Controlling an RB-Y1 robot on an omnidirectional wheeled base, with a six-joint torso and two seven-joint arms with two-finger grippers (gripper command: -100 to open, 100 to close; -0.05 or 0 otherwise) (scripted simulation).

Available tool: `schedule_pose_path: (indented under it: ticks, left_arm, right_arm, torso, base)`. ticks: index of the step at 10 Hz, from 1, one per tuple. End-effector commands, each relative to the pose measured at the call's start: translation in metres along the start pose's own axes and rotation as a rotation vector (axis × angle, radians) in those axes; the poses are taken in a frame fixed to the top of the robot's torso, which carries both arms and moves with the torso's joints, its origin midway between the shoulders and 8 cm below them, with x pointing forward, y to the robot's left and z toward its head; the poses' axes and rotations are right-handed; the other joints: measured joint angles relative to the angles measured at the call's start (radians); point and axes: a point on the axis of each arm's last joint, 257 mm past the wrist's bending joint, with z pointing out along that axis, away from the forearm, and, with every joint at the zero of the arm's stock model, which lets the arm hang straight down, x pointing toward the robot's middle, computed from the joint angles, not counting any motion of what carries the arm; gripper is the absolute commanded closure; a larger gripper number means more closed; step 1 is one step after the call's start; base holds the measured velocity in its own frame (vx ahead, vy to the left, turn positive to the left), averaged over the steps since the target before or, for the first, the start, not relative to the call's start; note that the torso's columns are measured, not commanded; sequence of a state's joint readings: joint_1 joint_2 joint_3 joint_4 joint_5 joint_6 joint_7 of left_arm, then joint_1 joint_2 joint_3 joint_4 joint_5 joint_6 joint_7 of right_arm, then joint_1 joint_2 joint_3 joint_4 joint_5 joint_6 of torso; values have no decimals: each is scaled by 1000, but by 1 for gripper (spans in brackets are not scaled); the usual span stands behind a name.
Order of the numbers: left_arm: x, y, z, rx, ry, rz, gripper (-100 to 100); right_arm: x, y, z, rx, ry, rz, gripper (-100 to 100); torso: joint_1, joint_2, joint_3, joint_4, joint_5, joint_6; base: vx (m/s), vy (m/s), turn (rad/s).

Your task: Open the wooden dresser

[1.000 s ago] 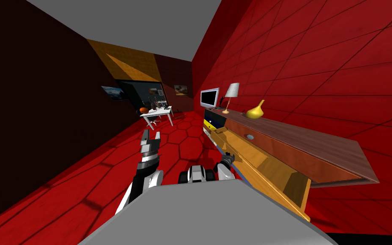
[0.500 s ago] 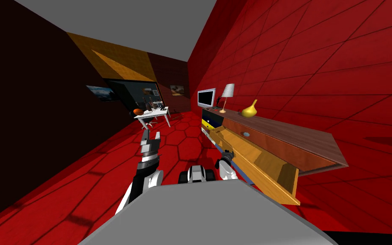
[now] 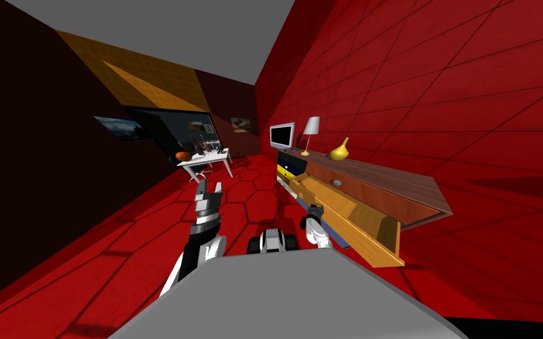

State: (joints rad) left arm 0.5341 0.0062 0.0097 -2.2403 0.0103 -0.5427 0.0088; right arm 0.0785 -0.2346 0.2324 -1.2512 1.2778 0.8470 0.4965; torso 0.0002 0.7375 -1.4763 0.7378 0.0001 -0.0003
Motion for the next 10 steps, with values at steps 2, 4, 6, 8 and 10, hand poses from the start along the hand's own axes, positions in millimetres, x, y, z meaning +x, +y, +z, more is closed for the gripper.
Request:
schedule_pose_path:
  ticks: [2,4,6,8,10]
  left_arm:
    - [0,0,0,0,0,0,0]
    - [0,0,0,0,0,0,0]
    - [0,0,0,0,0,0,0]
    - [0,0,0,0,0,0,0]
    - [0,0,0,0,0,0,0]
  right_arm:
    - [-14,-2,13,-33,-33,-11,-100]
    - [-23,-8,21,-37,-51,-26,-100]
    - [-26,-4,22,-59,-64,-22,-100]
    - [-35,-12,31,-66,-86,-34,-100]
    - [-44,-18,38,-67,-105,-51,-100]
  torso:
    - [-1,1,0,0,-1,1]
    - [-1,0,0,0,0,0]
    - [1,1,0,0,0,0]
    - [0,0,0,0,0,1]
    - [-1,0,0,0,0,0]
  base:
    - [-9,58,-153]
    - [-10,51,-94]
    - [-7,56,-62]
    - [-9,65,-154]
    - [-7,42,-87]
